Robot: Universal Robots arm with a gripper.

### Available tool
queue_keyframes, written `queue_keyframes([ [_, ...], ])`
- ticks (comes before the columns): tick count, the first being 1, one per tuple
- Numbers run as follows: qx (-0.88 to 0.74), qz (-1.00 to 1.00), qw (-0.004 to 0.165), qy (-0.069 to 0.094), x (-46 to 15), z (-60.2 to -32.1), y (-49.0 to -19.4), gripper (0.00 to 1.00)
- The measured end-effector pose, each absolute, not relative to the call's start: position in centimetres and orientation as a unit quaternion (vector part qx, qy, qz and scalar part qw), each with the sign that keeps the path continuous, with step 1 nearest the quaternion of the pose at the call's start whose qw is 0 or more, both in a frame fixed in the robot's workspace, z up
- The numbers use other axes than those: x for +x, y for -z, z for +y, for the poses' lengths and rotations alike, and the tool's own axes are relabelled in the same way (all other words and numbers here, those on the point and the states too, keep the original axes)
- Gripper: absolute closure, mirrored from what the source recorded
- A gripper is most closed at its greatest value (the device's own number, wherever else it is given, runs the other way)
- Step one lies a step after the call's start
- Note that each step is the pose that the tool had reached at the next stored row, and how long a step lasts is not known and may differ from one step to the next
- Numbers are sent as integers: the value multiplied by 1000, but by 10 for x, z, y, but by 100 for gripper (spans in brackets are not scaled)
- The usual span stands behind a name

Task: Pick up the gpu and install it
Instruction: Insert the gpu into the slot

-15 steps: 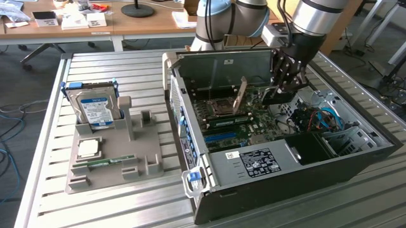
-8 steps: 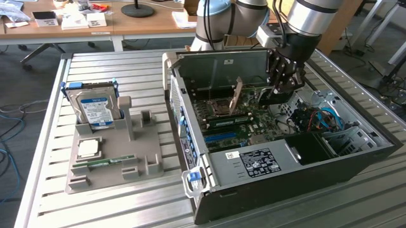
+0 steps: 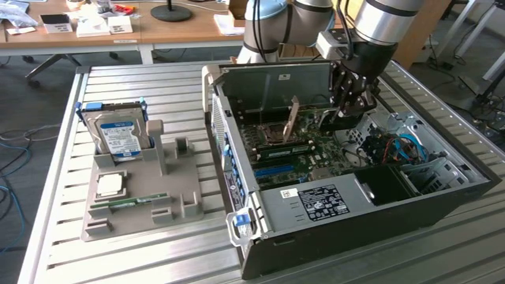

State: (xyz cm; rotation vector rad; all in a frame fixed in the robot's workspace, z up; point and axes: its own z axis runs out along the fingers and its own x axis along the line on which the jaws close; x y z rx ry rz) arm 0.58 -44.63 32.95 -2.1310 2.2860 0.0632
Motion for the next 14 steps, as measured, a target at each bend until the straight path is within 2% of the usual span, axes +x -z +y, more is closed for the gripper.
queue_keyframes([
  [14,-681,732,8,-20,-7,-446,-328,73],
])
